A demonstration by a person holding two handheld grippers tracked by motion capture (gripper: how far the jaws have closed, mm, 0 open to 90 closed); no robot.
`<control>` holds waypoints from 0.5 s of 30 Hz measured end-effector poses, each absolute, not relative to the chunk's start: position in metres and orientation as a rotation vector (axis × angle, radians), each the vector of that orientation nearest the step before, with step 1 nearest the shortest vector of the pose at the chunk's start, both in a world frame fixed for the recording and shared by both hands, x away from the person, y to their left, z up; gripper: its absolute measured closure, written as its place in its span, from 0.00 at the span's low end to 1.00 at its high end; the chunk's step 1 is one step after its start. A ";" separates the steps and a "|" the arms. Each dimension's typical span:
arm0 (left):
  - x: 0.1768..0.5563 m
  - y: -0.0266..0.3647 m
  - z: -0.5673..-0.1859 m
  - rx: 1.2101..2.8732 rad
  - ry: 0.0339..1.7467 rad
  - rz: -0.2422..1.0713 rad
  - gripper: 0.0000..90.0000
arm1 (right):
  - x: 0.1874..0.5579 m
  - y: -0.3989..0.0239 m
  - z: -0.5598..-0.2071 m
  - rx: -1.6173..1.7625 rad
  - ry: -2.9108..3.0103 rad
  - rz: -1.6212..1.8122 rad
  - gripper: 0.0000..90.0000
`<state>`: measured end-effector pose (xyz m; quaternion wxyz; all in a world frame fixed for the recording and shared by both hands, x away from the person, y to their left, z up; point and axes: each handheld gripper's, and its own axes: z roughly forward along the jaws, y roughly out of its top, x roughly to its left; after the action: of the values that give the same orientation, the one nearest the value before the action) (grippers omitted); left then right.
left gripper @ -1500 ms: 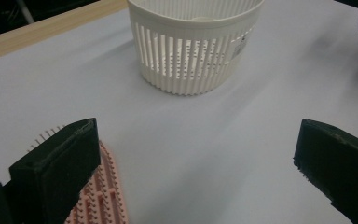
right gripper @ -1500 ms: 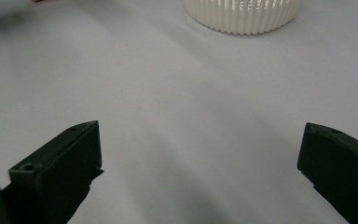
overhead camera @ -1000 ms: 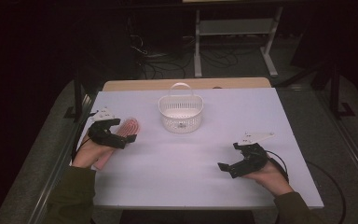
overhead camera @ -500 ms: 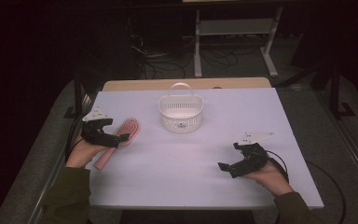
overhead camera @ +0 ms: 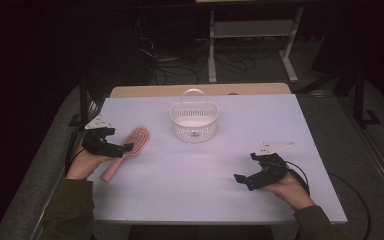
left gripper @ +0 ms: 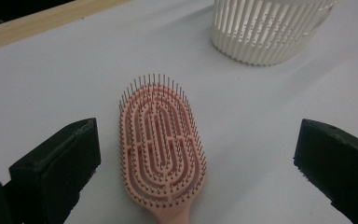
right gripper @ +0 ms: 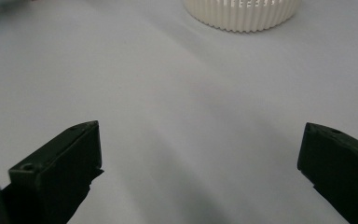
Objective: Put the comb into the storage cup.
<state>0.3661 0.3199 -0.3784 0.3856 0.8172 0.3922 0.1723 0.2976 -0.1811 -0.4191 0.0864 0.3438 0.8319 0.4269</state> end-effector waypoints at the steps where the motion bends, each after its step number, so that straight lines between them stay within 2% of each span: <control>1: 0.366 0.320 -0.379 2.086 1.004 0.438 0.00 | 0.298 -0.181 -0.419 1.025 2.479 1.271 0.00; 15: 0.368 0.320 -0.383 2.137 1.055 0.430 0.00 | 0.298 -0.181 -0.419 1.031 2.478 1.271 0.00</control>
<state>0.3676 0.3204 -0.3830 0.3524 0.8258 0.4077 0.1662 0.2976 -0.1814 -0.4191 0.0859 0.3461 0.8313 0.4263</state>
